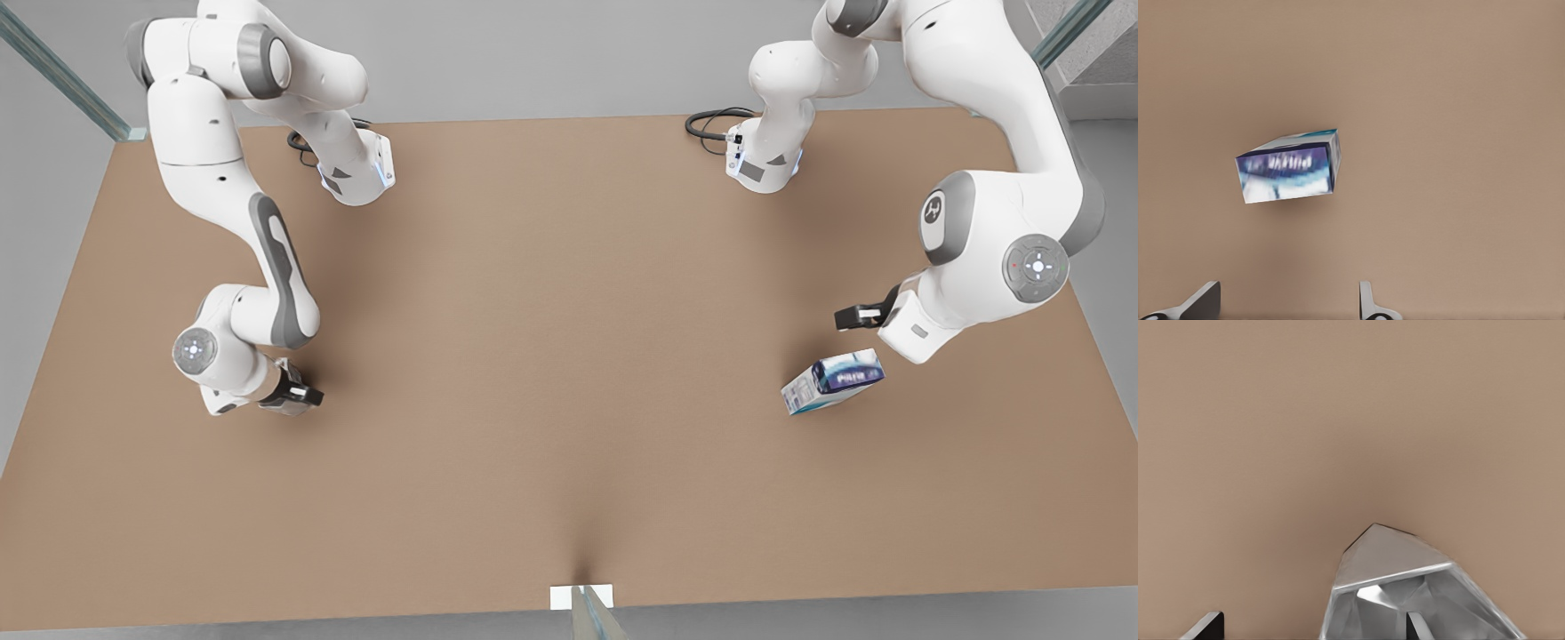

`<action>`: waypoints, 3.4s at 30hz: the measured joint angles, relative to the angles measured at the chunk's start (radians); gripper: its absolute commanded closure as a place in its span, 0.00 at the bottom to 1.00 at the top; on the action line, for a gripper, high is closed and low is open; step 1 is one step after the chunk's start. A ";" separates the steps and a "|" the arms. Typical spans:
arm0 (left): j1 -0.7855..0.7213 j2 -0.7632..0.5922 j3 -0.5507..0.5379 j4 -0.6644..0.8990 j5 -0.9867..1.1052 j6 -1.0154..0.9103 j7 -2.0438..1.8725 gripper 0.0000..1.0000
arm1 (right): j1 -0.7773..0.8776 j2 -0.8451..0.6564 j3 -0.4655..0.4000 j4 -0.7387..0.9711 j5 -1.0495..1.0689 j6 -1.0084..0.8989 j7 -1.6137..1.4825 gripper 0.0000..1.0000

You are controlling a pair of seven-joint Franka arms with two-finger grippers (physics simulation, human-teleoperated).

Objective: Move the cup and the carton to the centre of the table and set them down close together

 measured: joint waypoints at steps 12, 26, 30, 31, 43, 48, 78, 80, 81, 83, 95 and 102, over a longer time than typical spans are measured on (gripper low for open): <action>0.000 0.005 0.001 0.002 0.000 0.000 0.000 0.00 | 0.052 0.079 -0.061 0.056 -0.048 -0.012 0.071 0.79; 0.001 0.004 0.001 0.002 0.000 0.005 -0.003 0.00 | 0.052 0.076 -0.072 0.064 -0.045 -0.036 0.063 0.79; 0.001 0.003 0.001 0.003 0.000 0.005 -0.003 0.00 | 0.052 0.078 -0.076 0.065 -0.038 -0.036 0.052 0.79; 0.001 0.002 0.001 0.004 0.000 0.005 -0.003 0.00 | 0.051 0.076 -0.078 0.067 -0.040 -0.044 0.050 0.79; 0.001 -0.001 0.024 0.005 0.003 0.003 -0.003 0.00 | 0.052 -0.031 -0.030 0.194 -0.066 -0.236 0.117 0.79; 0.003 0.003 0.113 0.011 0.001 0.021 -0.054 0.00 | 0.090 0.048 0.086 0.398 -0.072 -0.348 0.377 0.79; -0.001 -0.043 0.154 -0.379 -0.098 0.523 -1.217 0.00 | 0.497 0.744 0.226 1.311 -0.167 -0.106 0.685 0.79; -0.012 -0.051 0.153 -0.390 -0.088 0.520 -1.300 0.00 | 0.497 0.743 0.227 1.311 -0.170 -0.110 0.684 0.38; -0.010 -0.051 0.148 -0.393 -0.084 0.526 -1.320 0.00 | 0.498 0.742 0.228 1.312 -0.173 -0.114 0.675 0.27; -0.010 -0.046 0.147 -0.392 -0.082 0.543 -1.367 0.00 | 0.521 0.742 0.225 1.311 -0.173 -0.115 0.673 0.25; -0.028 -0.012 0.120 -0.400 -0.082 0.587 -1.397 0.00 | 0.600 0.736 0.222 1.304 -0.175 -0.122 0.669 0.25; -0.028 0.016 0.120 -0.399 -0.083 0.614 -1.394 0.00 | 0.320 0.207 0.222 0.726 -0.172 -0.185 0.553 0.00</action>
